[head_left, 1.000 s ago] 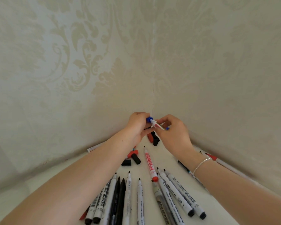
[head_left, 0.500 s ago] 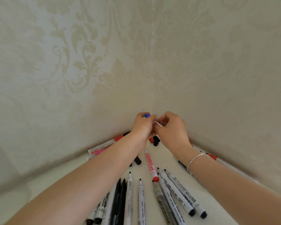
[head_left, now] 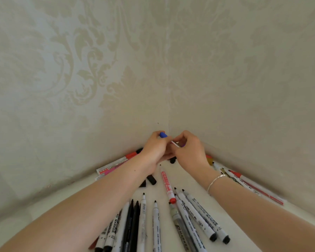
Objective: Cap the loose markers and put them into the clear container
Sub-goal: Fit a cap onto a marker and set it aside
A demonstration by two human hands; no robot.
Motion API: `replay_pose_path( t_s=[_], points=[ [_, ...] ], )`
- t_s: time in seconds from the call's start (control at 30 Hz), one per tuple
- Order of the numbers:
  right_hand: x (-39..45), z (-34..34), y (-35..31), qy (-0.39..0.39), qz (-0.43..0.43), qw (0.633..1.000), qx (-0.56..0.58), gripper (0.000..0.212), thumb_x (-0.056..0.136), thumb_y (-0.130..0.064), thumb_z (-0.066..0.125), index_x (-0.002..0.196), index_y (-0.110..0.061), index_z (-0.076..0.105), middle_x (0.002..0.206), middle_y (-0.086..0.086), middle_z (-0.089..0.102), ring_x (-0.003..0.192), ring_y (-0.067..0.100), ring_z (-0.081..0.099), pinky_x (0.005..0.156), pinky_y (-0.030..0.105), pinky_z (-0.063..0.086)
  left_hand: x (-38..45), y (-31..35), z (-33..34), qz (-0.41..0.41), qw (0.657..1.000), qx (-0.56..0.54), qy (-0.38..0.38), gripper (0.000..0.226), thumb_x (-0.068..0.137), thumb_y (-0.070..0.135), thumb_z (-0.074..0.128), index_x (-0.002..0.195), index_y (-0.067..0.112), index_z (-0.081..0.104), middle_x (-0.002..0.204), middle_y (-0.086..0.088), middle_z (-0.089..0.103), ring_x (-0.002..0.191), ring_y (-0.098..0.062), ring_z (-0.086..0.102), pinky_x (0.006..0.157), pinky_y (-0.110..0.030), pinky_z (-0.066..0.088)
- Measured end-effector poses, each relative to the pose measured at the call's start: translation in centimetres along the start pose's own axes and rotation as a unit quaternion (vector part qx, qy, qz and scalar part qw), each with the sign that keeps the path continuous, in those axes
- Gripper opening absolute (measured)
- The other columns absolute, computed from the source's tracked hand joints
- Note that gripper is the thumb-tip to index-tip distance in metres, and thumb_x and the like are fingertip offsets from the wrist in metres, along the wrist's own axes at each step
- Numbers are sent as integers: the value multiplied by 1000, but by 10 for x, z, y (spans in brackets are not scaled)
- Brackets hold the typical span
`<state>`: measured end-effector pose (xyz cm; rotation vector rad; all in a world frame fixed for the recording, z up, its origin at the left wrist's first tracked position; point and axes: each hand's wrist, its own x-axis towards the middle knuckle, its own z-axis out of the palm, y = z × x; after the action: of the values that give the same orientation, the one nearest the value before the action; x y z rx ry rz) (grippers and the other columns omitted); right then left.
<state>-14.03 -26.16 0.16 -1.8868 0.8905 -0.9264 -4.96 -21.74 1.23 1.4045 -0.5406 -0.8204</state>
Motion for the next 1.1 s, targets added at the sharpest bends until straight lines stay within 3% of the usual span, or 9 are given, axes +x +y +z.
replay_pose_path(
  t_s=[0.1,0.17,0.3,0.37,0.5,0.67,0.77,0.9,1.1],
  points=[
    [2,-9,-17,-110,-27,993,40,22,95,-28,54,115,-20,58,89,-7,59,68,16,58,60,32,54,14,19,-23,111,992,50,44,39,94,13,59,128,16,40,93,-14,69,71,-21,69,62,-33,60],
    [4,-15,-22,-137,-23,990,-1,31,98,-27,47,128,-21,50,93,-4,56,72,15,57,63,27,52,23,32,-47,201,955,196,97,34,92,20,63,120,17,43,89,-10,70,75,-24,70,74,-43,59],
    [12,-29,-9,-159,46,983,-84,27,94,-19,49,120,-17,54,106,6,60,86,19,59,79,33,53,28,28,-96,215,751,622,48,31,92,32,59,123,24,56,101,-1,66,88,-20,63,77,-34,50],
    [15,-39,-2,-171,84,975,-117,25,91,-11,48,114,-13,57,102,11,62,79,22,61,75,36,54,29,15,-112,197,708,678,19,33,95,29,53,127,26,57,114,-2,65,99,-21,60,81,-32,46],
    [23,-73,4,-178,130,952,-212,26,89,1,45,110,-3,59,87,15,62,64,21,54,62,32,50,32,-10,-124,168,695,699,-12,37,99,24,44,136,22,51,125,-5,58,108,-22,56,92,-31,44],
    [21,-108,13,-273,211,881,-325,30,84,4,53,114,4,55,73,9,51,59,19,47,54,25,41,33,-24,-118,155,724,672,-6,37,101,21,36,136,22,49,128,-4,56,108,-19,55,92,-28,42],
    [13,-110,25,-269,185,865,-381,21,81,0,61,102,-1,56,72,10,58,59,20,54,56,26,49,36,-23,-109,154,724,672,12,40,100,20,39,139,17,46,134,-7,52,115,-22,54,99,-32,42],
    [6,-102,43,-251,118,859,-431,19,79,-7,65,82,-12,46,64,1,52,52,13,48,46,21,40,40,-24,-86,194,736,648,44,38,99,14,40,136,14,48,134,-7,49,115,-22,52,92,-28,42],
    [3,-89,63,-201,56,840,-502,22,88,-11,49,74,-17,33,73,-3,38,76,19,49,53,24,37,54,-29,-32,263,737,622,-27,35,99,14,42,132,17,55,131,-4,53,117,-22,51,99,-32,41]
  ],
)
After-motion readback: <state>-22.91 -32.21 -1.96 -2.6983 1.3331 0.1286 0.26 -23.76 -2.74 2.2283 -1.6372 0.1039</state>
